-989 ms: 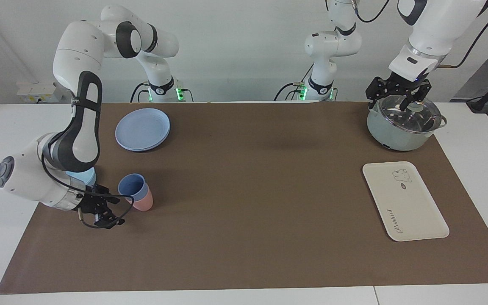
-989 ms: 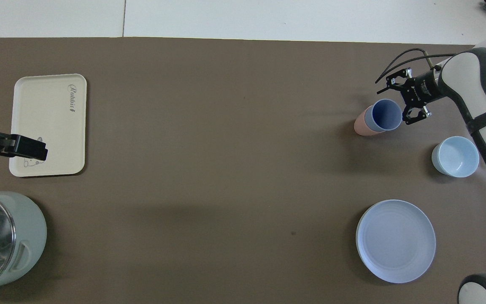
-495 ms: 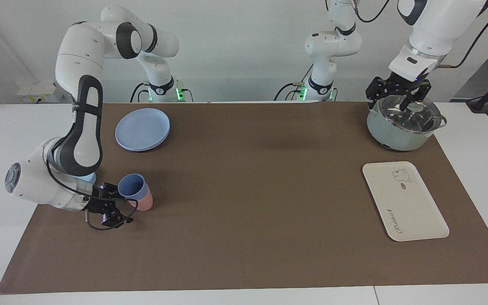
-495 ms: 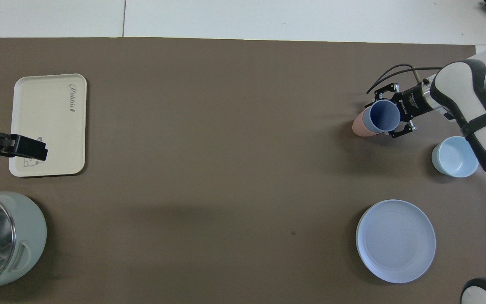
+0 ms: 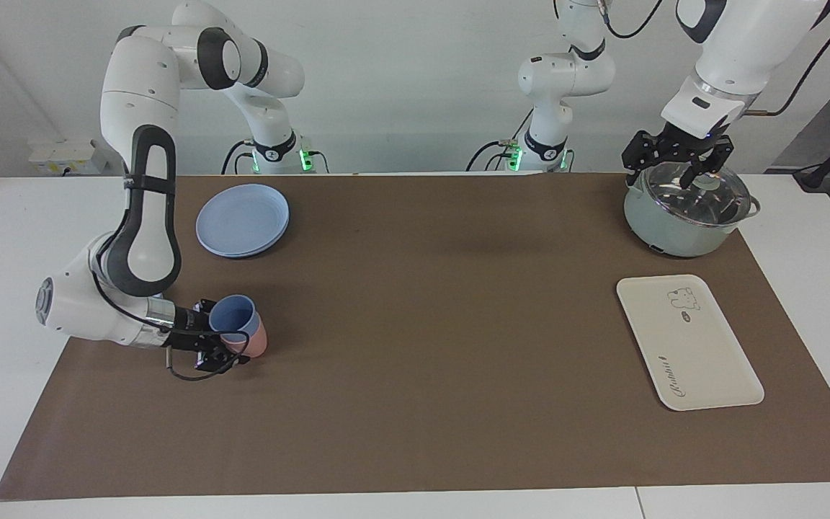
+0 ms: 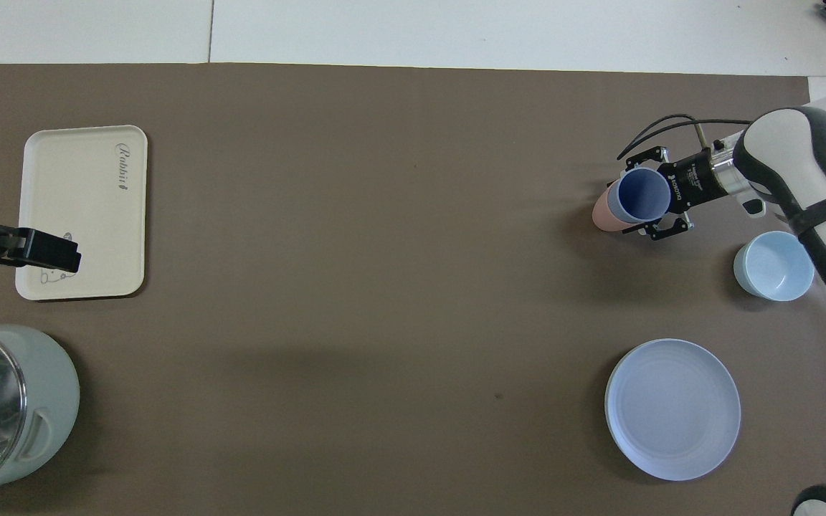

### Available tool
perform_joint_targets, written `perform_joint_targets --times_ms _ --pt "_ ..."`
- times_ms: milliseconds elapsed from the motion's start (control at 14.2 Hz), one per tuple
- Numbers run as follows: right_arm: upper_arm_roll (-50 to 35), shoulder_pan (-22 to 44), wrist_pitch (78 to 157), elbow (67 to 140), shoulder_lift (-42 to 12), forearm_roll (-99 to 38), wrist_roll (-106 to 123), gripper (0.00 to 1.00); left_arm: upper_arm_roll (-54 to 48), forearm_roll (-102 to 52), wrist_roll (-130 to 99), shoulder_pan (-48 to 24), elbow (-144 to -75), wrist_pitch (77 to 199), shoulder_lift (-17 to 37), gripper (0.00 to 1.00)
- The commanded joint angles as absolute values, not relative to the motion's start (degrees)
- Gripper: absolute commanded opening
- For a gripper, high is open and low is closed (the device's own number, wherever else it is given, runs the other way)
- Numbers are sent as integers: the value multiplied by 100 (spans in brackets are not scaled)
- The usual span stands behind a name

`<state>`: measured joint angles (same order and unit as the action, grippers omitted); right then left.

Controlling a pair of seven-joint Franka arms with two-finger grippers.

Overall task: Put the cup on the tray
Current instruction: 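Close the right gripper around the pink cup holding the blue cup, then lift the nested cups with the right gripper and tilt toward the left gripper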

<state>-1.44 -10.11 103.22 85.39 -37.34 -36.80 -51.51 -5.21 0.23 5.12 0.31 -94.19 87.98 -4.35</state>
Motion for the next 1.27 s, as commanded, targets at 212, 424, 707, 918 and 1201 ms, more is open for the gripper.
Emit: perform_joint_targets --times_ms 212,424,707,918,1201 --pt "-202 -897 10301 9394 -3086 -4428 -4904 0 -536 35 554 70 -9510 8763 -519 100" --pt "-193 -503 10415 9799 -2664 -4728 -4930 0 -536 35 554 70 -9510 8763 -519 100" --pt "-193 157 10686 9800 -2295 -4737 -5376 0 -536 35 554 70 -9510 8763 -519 100" --pt "-185 710 11143 9800 -2127 -4729 -6132 0 -536 35 554 70 -9510 8763 -519 100" --pt "-176 1457 11977 9677 -2057 -4641 -7169 0 -536 35 554 70 -9510 8763 -519 100"
